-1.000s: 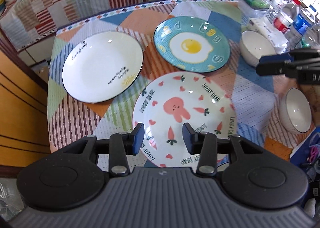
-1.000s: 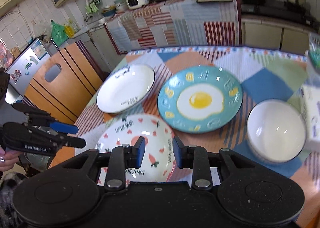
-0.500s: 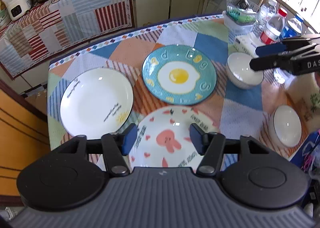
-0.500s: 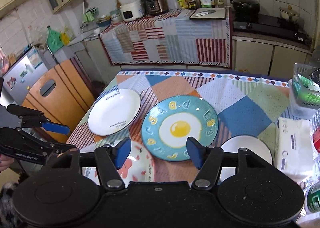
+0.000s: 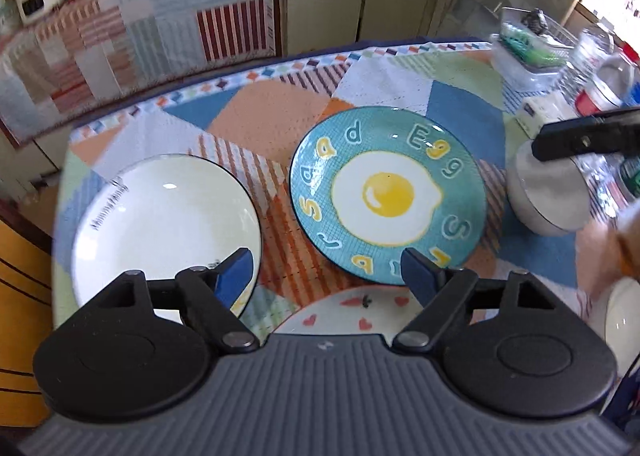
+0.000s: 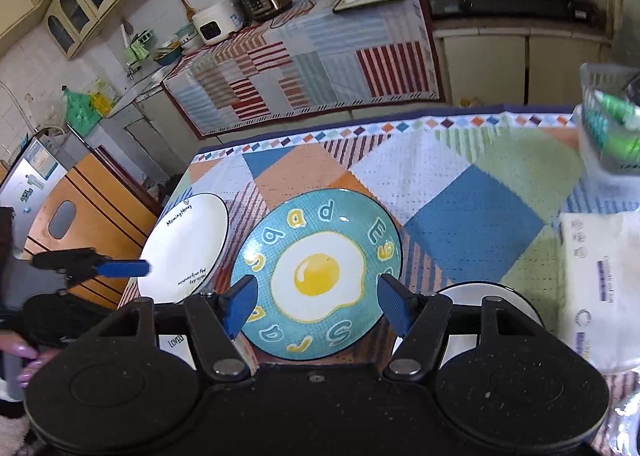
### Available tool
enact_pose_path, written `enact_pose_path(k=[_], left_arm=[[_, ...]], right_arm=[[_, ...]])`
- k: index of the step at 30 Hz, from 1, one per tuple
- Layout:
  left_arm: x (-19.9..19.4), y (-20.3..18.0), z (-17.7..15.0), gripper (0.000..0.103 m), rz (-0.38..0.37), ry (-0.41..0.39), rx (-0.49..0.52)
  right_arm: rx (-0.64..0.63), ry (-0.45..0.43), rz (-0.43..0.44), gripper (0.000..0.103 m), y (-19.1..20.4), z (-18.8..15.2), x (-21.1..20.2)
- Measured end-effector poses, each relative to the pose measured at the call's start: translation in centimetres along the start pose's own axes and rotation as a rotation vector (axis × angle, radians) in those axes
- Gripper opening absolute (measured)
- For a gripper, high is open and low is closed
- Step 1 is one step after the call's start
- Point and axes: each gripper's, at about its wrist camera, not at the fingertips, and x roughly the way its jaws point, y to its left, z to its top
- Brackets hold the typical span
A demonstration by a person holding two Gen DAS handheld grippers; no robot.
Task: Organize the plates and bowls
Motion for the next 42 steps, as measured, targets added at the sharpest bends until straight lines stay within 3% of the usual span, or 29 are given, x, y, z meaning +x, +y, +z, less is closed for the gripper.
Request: enact_pose_path(k=[3,8,11,13,16,19,22,25,29,32,37,42], left_arm=[[1.9,0.1,-0.1,0.079,0.064,-0.018,0.029],[4.2,1.2,0.0,0.077,-0.002,0.026,-0.054],[4.8,0.1,-0.1,0.074,0.035,0.03,-0.01],[5.1,-0.3,-0.1,0.066,0.057,0.031,-0.02],[6.0,0.3,-0.1,0.064,0.038,0.046,-0.073],[7.0,0.7,-0.3,0.052,0.041,0.078,-0.103],[7.7,1.5,-0.5,0.036,-0.019,0.098,-0.177],[8.0,1.5,-0.4,0.021,-0.048,0.094,-0.217],[8.8,2.0,-0.2,0.02,-0.048,0.085,-0.309],[9.1,2.4,-0.5,0.02,-0.059,0.057,-0.369],[8.7,2.2,0.4,0.023,-0.057,0.13,-0.346],[5.6,1.1,1.0,0.024,-0.045,0.102,-0.256]], right_arm=[[-0.04,0.017,-0.003,0.071,-0.5,0.1,1.7],[-0.064,0.049,-0.032,0.071,-1.4,0.8,5.4],[-0.045,0.08,-0.073,0.071,-2.0,1.3,7.5],[-0.005,0.086,-0.078,0.071,-2.5,1.6,8.5],[-0.007,0.101,-0.11,0.071,-2.8,1.8,10.0],[0.034,0.11,-0.135,0.071,-3.5,1.8,11.1],[0.046,0.116,-0.131,0.064,-3.9,1.7,11.4],[0.04,0.124,-0.117,0.043,-4.2,1.7,11.7],[-0.009,0.132,-0.121,0.024,-4.7,1.6,12.5],[0.029,0.107,-0.072,0.023,-5.7,1.5,12.6],[0.046,0.052,-0.049,0.014,-5.5,1.8,11.3],[0.037,0.075,-0.001,0.012,-5.1,2.6,9.2]])
